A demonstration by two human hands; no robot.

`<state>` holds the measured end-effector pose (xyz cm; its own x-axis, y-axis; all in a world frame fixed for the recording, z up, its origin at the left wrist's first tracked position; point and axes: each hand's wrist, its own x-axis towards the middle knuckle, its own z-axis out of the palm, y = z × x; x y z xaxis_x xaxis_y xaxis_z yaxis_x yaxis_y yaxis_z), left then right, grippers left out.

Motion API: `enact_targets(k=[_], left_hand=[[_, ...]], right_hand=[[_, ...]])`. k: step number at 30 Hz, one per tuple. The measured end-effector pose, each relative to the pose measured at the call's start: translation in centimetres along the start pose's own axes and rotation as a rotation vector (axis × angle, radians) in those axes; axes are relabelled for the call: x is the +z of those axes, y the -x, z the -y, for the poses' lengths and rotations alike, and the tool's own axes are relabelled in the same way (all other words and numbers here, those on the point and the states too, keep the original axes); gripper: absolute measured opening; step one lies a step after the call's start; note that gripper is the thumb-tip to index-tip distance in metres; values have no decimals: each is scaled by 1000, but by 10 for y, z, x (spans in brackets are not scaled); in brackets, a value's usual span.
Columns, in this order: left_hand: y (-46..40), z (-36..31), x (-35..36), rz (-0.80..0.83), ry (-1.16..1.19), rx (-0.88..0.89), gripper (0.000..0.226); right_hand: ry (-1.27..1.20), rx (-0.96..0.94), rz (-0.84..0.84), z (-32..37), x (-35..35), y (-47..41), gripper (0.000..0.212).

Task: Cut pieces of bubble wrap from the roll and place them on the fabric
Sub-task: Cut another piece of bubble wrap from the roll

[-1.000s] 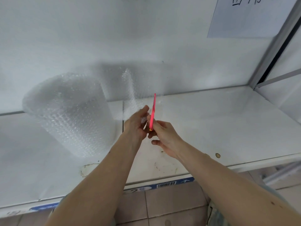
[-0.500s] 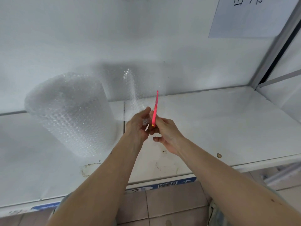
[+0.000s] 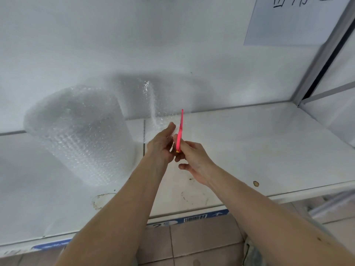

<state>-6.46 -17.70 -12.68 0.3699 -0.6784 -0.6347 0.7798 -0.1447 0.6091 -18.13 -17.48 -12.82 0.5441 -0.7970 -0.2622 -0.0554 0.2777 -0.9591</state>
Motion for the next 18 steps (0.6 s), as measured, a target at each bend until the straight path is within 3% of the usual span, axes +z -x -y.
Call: enact_targets(k=[18], left_hand=[[11, -2, 0, -2, 9, 19, 56]], right_hand=[[-30, -21, -30, 7, -2, -5, 43]])
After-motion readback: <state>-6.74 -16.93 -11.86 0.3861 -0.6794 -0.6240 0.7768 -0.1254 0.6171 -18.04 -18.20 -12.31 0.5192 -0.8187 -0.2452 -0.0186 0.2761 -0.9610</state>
